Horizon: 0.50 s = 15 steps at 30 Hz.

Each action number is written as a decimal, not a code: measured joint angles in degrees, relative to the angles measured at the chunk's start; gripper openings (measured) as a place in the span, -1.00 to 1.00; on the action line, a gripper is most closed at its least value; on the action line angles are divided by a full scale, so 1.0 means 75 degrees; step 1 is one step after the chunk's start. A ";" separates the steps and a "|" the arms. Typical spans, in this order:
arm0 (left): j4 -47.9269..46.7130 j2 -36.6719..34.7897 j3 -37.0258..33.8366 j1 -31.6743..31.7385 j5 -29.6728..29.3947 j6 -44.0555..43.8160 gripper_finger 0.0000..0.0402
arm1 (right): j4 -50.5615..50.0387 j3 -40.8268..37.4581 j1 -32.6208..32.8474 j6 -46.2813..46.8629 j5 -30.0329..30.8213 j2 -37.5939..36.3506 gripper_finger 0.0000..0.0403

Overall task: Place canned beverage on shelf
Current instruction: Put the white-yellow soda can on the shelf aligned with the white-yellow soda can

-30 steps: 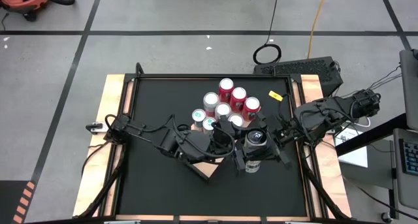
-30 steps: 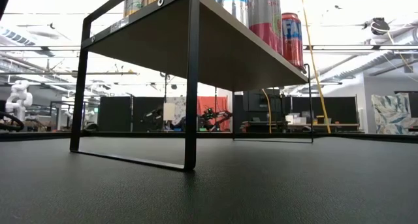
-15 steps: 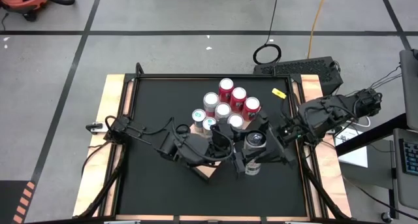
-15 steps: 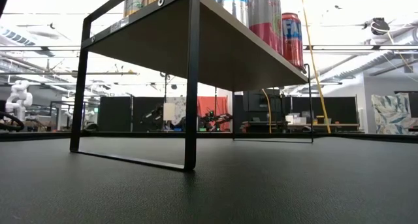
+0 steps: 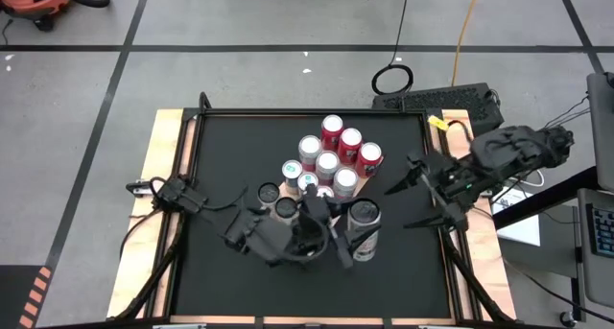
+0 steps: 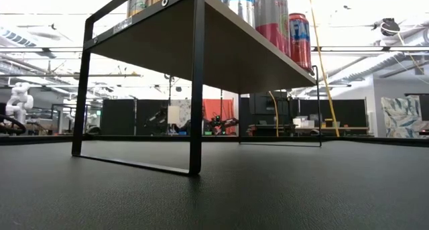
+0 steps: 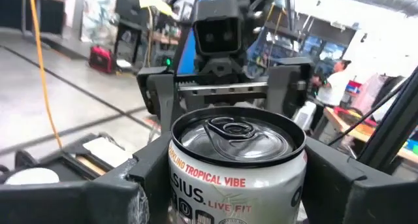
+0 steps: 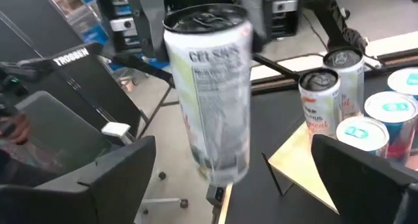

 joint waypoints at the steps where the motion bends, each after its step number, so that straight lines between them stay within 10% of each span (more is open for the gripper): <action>1: 0.0158 0.0000 0.0000 -0.0093 -0.0153 0.0225 0.22 | 0.0017 0.0000 0.0000 0.0000 0.0000 -0.0064 0.93; 15: 0.1723 -0.0020 0.0012 -0.1743 -0.3881 0.2356 0.22 | -0.0379 -0.0015 0.0021 0.0164 -0.0255 -0.0341 0.93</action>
